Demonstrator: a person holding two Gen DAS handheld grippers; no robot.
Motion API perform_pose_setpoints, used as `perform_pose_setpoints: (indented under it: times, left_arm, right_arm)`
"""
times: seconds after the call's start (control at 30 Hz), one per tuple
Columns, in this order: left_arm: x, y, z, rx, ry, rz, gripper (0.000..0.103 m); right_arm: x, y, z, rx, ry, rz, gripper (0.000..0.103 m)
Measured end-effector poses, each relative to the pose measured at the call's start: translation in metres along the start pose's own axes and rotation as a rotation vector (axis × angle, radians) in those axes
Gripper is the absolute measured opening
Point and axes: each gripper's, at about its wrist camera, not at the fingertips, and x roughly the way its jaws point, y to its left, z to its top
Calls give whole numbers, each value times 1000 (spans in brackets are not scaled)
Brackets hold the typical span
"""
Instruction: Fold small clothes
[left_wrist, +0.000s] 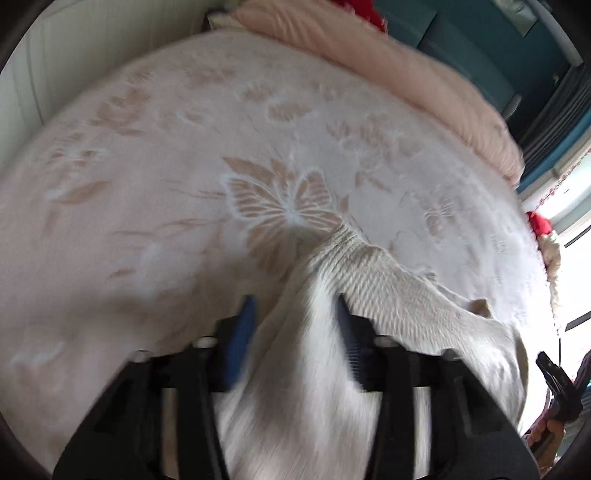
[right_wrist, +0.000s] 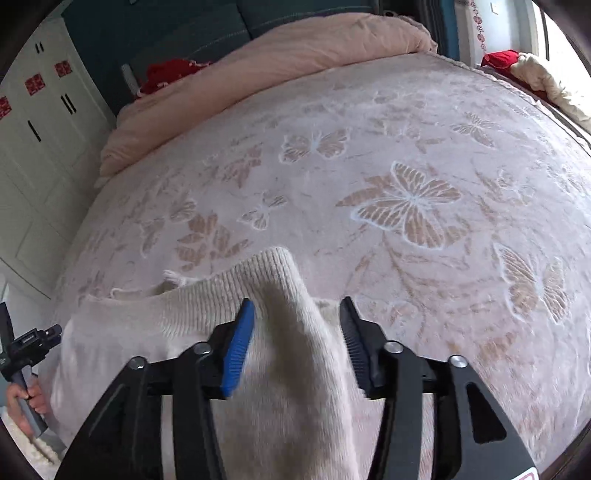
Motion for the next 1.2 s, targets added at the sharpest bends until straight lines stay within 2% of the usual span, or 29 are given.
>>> perform_pose_setpoints:
  times: [0.03, 0.13, 0.2, 0.27, 0.33, 0.37, 0.4, 0.47, 0.5, 0.53, 0.57, 0.6, 0.63, 0.73, 0.87, 1.0, 1.07, 1.1, 1.17, 1.2]
  left_arm:
    - [-16, 8, -12, -9, -11, -6, 64]
    - [-50, 32, -54, -79, 2, -68, 74]
    - [-64, 53, -89, -174, 13, -130, 82]
    - [-62, 63, -115, -272, 23, -178, 83]
    - [-49, 71, -139, -386, 51, -206, 83]
    - [-45, 70, -144, -415, 45, -215, 83]
    - [-46, 67, -146, -429, 1, -211, 84]
    - [-43, 60, -140, -444, -29, -213, 84]
    - [-40, 58, -137, -466, -29, -222, 81]
    - [-36, 57, -134, -491, -25, -224, 67]
    - [-33, 56, -129, -522, -15, -227, 58]
    - [-33, 55, -125, -532, -14, -197, 34]
    - [-35, 57, -121, -532, -19, -172, 26]
    - [-55, 62, -116, -509, -45, -180, 21]
    - [-86, 63, -130, -432, -2, -165, 19]
    - [-96, 70, -171, -397, 77, -117, 19]
    - [-84, 71, -189, -377, 110, -78, 21]
    - [-79, 72, -193, -372, 115, -65, 26]
    - [-87, 70, -192, -359, 71, -37, 28]
    - [-97, 64, -183, -317, 32, 7, 27]
  right_arm:
    - [-19, -5, -16, 18, -16, 11, 61]
    - [-50, -25, -73, 80, 25, 49, 62]
    - [-56, -34, -108, 118, 59, 52, 62]
    - [-55, -40, -140, 191, 84, 98, 63]
    - [-47, -45, -159, 289, 107, 188, 63]
    - [-42, -47, -165, 337, 113, 231, 63]
    - [-35, -45, -167, 377, 121, 274, 63]
    - [-25, -39, -165, 413, 122, 320, 65]
    - [-20, -35, -162, 432, 121, 337, 67]
    - [-15, -32, -158, 462, 116, 356, 67]
    - [-10, -30, -155, 494, 112, 362, 60]
    - [-7, -28, -151, 512, 105, 361, 48]
    - [-7, -28, -147, 518, 94, 357, 16]
    - [-26, -30, -132, 515, 44, 353, 13]
    - [-62, -19, -131, 362, 47, 274, 12]
    - [-74, -33, -168, 289, 140, 172, 13]
    - [-64, -47, -192, 288, 229, 151, 17]
    - [-61, -48, -198, 285, 247, 122, 20]
    - [-71, -56, -198, 331, 210, 117, 25]
    - [-83, -59, -192, 337, 163, 89, 29]
